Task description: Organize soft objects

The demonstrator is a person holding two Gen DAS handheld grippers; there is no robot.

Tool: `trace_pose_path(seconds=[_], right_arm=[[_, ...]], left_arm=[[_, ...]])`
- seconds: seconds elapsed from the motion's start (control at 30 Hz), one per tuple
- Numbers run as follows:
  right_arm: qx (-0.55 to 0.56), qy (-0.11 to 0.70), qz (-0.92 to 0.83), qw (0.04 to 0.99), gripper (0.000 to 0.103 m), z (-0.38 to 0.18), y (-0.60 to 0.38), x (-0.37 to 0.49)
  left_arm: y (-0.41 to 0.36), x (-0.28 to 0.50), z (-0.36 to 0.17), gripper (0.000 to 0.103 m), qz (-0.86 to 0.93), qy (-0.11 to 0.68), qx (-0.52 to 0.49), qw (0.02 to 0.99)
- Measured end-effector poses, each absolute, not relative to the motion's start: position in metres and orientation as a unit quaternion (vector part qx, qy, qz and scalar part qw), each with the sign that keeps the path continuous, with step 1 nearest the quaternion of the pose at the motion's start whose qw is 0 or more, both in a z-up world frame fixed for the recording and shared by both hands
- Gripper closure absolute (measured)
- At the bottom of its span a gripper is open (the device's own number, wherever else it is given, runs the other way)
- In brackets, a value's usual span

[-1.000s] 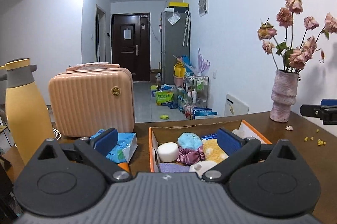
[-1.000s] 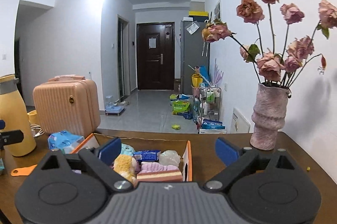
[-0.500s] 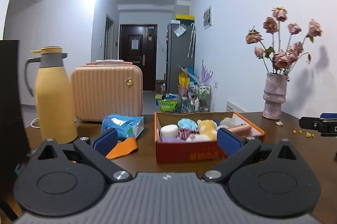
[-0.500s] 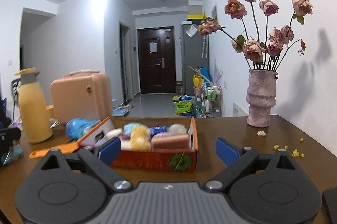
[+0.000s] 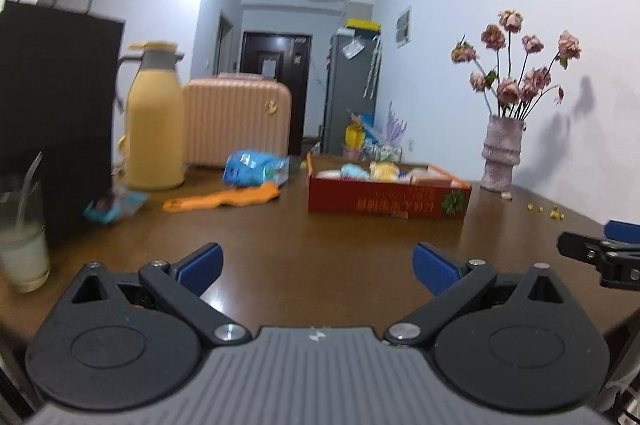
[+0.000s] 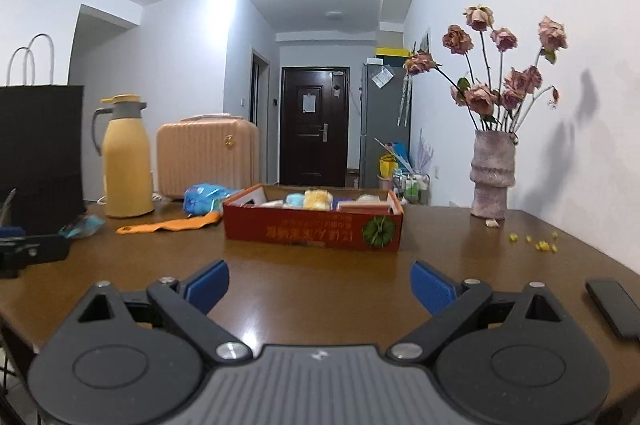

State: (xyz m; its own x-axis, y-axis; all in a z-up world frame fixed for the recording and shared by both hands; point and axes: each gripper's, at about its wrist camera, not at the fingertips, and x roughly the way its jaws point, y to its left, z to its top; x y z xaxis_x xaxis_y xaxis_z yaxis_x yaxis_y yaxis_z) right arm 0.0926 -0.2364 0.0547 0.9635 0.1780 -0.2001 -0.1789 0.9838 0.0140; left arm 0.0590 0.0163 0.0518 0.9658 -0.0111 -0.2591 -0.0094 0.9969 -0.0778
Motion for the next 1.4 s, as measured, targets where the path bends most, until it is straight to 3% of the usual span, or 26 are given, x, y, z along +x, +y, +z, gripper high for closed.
trace_pose_path(seconds=[0.23, 1.4], right_arm=[[0.032, 0.129, 0.096, 0.987, 0.001, 0.027, -0.235, 0.039], [0.039, 0.152, 0.089, 0.984, 0.000, 0.021, -0.236, 0.049]], left_arm=[[0.010, 0.033, 0.030, 0.000, -0.020, 0.164, -0.025, 0.986], [0.006, 0.032, 0.033, 0.000, -0.027, 0.159, -0.022, 0.987]])
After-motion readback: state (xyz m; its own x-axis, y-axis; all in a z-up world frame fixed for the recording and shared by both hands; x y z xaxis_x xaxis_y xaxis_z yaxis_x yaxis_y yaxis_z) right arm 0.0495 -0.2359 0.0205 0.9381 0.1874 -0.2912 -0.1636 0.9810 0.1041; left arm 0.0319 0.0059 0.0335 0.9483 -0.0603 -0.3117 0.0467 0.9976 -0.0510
